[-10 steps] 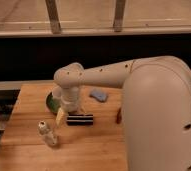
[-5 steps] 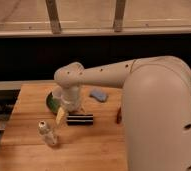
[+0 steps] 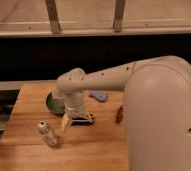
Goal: Knock the bottle over
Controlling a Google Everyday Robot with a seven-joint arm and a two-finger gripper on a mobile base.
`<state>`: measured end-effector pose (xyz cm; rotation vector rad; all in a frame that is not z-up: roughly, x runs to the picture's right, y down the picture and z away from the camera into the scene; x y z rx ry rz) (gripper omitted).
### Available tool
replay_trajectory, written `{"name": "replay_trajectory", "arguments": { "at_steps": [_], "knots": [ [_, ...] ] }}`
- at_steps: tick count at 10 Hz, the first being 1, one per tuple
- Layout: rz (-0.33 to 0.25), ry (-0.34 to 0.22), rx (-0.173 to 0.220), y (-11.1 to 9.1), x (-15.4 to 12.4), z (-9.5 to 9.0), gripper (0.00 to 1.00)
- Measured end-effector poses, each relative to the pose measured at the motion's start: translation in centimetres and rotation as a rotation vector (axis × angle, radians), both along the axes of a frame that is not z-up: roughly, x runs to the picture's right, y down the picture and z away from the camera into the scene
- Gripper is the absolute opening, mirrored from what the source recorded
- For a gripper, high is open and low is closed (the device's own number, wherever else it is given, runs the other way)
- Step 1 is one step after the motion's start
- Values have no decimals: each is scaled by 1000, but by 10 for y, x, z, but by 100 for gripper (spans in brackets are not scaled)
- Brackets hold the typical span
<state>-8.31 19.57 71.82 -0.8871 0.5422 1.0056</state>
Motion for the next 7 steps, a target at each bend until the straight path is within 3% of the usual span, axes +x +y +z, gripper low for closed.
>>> {"name": "replay_trajectory", "arguments": {
  "at_steps": [3,7],
  "knots": [
    [0,-1,-42,32,-11,-10,79],
    [-58,-85,-70,53,-62,-27,79]
  ]
}}
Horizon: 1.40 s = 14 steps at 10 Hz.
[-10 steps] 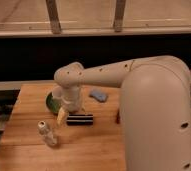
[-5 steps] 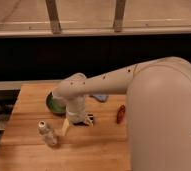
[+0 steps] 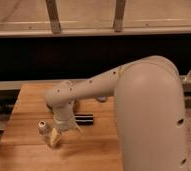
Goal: Knock the bottle over
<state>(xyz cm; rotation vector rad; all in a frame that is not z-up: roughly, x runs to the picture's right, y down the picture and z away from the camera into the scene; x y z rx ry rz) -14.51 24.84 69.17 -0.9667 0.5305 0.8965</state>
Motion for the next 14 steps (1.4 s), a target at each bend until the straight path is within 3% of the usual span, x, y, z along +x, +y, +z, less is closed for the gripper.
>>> {"name": "replay_trajectory", "arguments": {
  "at_steps": [4,8,11,14],
  "knots": [
    [-45,-98,2,-7,-42,-5,79],
    [-51,-136,56,-41,-69,19,79],
    [-12,-147,106,-75,-72,42,79],
    [56,-177,180,-109,-68,51,79]
  ]
}}
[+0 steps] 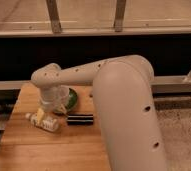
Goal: Knock the bottle over
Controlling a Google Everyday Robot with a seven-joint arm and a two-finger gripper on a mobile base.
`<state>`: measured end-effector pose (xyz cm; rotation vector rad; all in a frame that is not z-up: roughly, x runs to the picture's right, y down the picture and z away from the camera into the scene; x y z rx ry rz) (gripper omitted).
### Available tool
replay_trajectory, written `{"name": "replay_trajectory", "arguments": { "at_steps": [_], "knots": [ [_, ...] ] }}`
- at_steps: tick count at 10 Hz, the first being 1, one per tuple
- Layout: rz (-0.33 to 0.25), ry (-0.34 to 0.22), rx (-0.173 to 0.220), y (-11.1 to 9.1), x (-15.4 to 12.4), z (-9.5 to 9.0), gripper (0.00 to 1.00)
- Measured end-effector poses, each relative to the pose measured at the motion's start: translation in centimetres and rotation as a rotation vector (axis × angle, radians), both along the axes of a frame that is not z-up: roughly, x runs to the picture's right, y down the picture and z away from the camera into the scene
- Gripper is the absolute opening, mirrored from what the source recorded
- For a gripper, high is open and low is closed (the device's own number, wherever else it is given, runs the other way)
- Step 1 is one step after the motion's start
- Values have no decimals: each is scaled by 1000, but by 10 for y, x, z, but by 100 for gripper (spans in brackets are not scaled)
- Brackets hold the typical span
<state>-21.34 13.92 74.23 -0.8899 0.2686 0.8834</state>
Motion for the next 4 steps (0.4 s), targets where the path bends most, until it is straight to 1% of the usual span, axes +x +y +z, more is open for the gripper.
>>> {"name": "replay_trajectory", "arguments": {
  "at_steps": [1,2,3,4],
  "knots": [
    [23,2,39,-18,3,-2,79],
    [37,32,68,-29,8,-4,79],
    [58,95,101,-38,21,-5,79],
    [70,140,117,-44,33,-5,79]
  ]
}}
